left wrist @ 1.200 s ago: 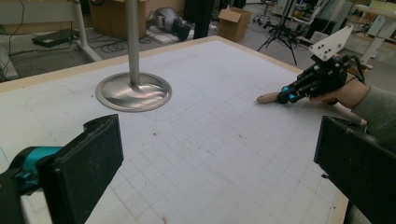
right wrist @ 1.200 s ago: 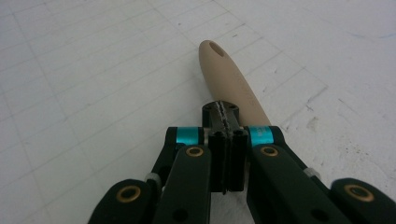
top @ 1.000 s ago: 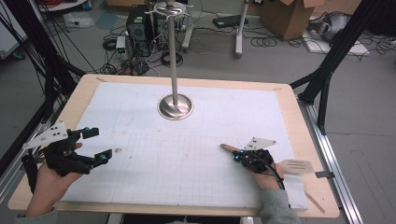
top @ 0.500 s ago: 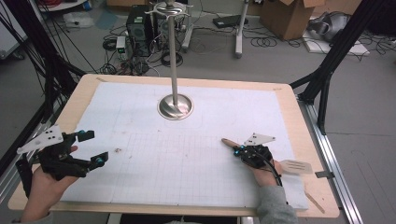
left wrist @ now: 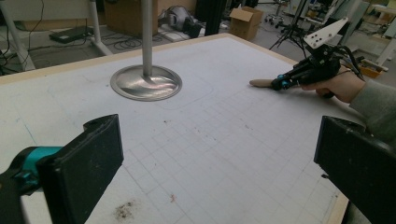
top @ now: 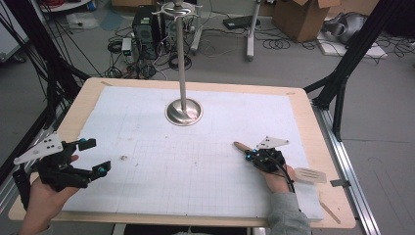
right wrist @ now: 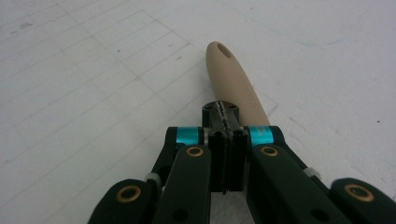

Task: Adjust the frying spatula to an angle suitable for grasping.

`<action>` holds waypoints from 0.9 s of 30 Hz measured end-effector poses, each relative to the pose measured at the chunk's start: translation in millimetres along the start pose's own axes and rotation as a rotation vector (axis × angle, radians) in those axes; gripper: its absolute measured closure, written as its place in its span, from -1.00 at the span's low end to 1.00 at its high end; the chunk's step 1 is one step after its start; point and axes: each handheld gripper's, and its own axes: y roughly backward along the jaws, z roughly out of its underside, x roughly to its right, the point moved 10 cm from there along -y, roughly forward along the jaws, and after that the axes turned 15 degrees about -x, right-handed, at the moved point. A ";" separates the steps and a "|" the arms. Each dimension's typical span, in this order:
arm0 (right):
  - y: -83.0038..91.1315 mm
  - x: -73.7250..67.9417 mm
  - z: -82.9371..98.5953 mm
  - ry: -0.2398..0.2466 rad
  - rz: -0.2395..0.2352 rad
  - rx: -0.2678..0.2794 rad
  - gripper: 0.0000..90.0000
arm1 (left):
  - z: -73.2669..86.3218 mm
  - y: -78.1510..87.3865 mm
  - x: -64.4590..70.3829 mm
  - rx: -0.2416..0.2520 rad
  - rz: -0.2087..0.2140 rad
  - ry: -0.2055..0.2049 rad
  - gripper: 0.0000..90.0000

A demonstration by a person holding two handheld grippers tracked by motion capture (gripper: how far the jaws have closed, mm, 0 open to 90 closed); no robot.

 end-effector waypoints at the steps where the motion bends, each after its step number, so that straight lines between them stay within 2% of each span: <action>1: -0.1 0.2 -0.1 -0.009 0.000 -0.001 1.00 | 0.4 0.1 0.0 -0.001 0.000 -0.001 -0.96; 12: -2.4 11.4 -3.3 -0.057 0.028 0.002 1.00 | 4.6 2.8 -0.3 -0.003 -0.010 0.006 -0.96; 15: -2.8 14.2 -4.0 -0.073 0.029 0.003 1.00 | 4.7 3.1 2.7 0.003 0.005 0.008 -0.96; 27: -4.1 26.5 -6.0 -0.147 0.038 0.009 1.00 | 10.1 10.1 0.5 0.003 -0.020 0.016 -0.96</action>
